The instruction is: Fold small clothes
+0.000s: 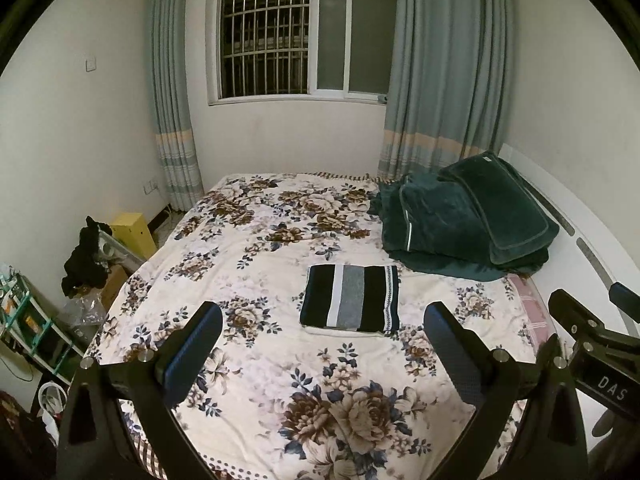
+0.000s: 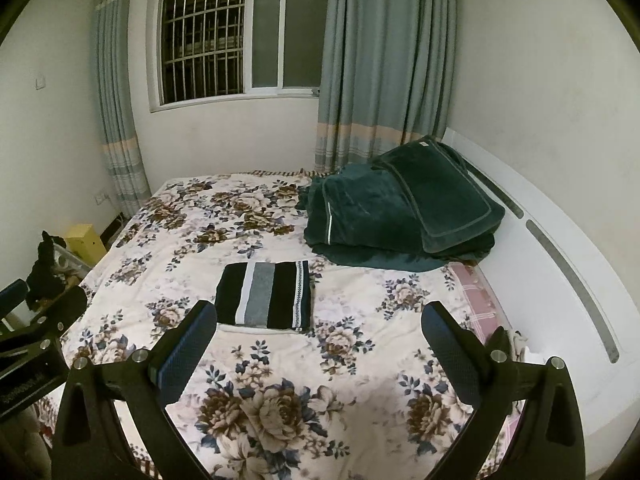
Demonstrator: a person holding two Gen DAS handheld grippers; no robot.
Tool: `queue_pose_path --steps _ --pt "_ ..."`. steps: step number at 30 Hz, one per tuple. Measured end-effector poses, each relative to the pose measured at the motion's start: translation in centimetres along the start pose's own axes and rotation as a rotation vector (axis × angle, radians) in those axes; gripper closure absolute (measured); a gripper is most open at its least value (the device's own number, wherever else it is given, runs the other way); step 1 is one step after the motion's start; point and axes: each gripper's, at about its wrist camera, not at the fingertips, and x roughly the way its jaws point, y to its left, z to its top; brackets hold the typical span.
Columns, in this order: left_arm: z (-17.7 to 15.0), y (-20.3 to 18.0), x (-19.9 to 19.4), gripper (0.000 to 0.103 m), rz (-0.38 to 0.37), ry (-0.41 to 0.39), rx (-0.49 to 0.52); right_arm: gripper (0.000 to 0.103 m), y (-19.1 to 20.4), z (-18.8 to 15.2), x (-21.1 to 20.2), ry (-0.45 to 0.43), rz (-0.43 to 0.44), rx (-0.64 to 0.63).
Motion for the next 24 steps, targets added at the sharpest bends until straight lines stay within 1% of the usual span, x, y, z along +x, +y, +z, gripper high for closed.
queue_pose_path --steps 10,14,24 --pt "-0.23 -0.04 -0.32 0.0 0.007 0.0 0.0 0.0 0.09 0.28 -0.11 -0.001 0.005 -0.004" --pt "-0.17 -0.04 -0.37 0.0 0.005 -0.003 0.001 0.0 0.67 1.04 -0.1 -0.003 0.017 -0.013" --pt "0.0 -0.08 -0.66 0.0 0.011 -0.01 0.002 0.0 0.77 0.89 -0.28 -0.006 0.019 -0.012"
